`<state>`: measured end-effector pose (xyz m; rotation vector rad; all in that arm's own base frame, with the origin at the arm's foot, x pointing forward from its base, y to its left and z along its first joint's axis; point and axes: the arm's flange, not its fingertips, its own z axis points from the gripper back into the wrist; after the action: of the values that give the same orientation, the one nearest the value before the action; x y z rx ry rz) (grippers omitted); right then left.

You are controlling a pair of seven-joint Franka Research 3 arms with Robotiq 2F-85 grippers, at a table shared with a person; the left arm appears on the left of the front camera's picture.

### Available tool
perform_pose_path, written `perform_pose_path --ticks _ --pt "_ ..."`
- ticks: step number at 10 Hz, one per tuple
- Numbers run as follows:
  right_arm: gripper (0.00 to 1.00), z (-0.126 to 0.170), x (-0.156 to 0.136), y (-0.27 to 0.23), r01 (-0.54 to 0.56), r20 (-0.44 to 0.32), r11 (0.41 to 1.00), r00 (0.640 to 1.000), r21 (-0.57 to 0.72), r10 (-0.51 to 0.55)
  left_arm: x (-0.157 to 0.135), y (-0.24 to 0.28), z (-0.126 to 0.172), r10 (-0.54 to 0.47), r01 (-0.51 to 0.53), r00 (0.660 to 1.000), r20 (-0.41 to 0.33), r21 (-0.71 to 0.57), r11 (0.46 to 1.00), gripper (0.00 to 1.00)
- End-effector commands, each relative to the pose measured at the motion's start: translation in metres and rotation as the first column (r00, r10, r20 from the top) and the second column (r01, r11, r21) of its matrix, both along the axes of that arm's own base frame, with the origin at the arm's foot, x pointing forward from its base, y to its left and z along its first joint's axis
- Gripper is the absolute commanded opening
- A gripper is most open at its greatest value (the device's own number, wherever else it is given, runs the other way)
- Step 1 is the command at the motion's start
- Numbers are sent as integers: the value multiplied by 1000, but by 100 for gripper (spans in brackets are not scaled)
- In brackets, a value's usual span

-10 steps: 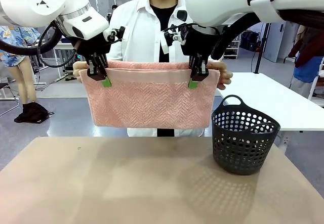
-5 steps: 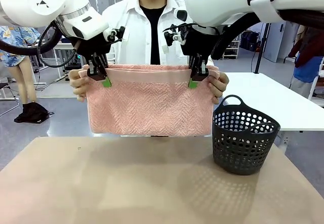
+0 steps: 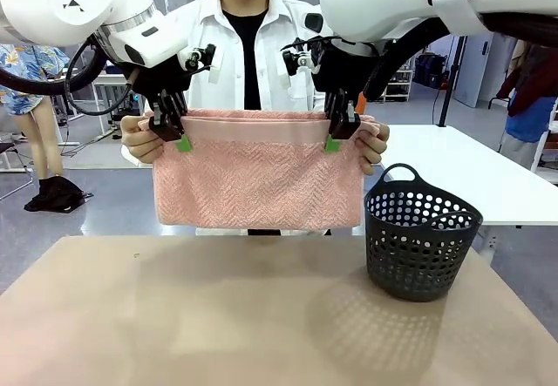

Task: Fold the towel.
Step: Release the end of the 100 cm Hotel Towel you were holding.

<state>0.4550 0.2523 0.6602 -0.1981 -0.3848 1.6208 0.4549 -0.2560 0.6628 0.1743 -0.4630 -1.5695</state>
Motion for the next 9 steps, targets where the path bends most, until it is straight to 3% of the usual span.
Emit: perform_pose_path --ticks 1,2,3,5,6,7,9 --pt "71 2 2 -1 16 7 1000 1000 23 -16 4 3 6 -3 4 1000 9 -25 1000 78" --pt "78 4 2 0 21 4 999 1000 25 -21 5 3 9 -3 4 1000 11 -31 1000 93" --pt "100 5 2 0 26 6 999 1000 28 -26 5 3 11 -2 3 1000 13 -37 999 100" --pt "100 12 1 -2 39 9 998 999 43 -39 6 6 17 8 -8 1000 14 -45 999 100" --pt "92 25 0 -9 54 7 995 998 79 -55 5 11 27 14 -14 1000 3 -76 997 94" --pt "100 45 -4 -21 84 -9 989 996 125 -83 0 20 48 31 -30 999 8 -121 992 100" --pt "100 100 -23 -67 199 -79 946 980 255 -185 -22 50 104 119 -124 992 -35 -231 965 100"
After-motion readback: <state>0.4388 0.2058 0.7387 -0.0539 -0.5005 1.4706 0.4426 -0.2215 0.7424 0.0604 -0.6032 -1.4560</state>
